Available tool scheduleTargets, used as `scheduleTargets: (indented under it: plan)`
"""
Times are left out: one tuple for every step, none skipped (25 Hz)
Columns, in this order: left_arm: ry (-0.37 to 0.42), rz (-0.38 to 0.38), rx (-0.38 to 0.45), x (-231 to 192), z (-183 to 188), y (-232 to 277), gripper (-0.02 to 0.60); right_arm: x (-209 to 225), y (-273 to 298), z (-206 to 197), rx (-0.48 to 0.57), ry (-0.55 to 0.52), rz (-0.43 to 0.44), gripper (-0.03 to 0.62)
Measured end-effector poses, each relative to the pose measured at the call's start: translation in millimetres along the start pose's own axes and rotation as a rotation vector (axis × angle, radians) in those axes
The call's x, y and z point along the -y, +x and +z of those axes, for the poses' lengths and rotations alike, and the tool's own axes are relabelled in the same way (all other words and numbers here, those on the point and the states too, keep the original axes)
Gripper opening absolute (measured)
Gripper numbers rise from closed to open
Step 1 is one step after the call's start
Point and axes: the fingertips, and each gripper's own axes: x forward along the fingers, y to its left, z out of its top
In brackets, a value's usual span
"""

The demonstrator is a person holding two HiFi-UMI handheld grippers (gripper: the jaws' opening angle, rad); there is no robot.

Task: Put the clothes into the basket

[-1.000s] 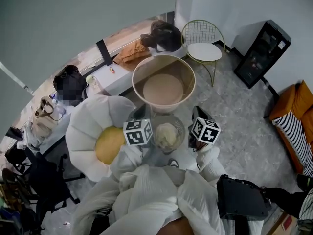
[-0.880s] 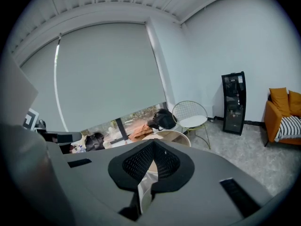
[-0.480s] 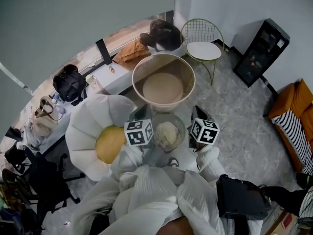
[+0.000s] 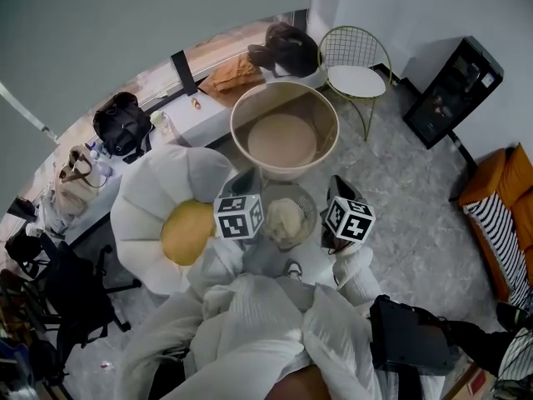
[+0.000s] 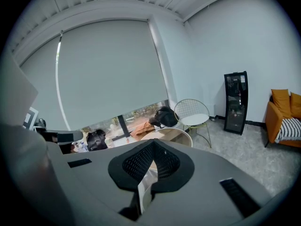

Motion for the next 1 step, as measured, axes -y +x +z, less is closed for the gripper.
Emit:
scheduleTargets:
  plan:
    - [-0.001,0.000,0.001,-1.3,0.2,-0.3,0.006,-1.1,0.3,-0.9,-0.001,0.000,0.000,0.023]
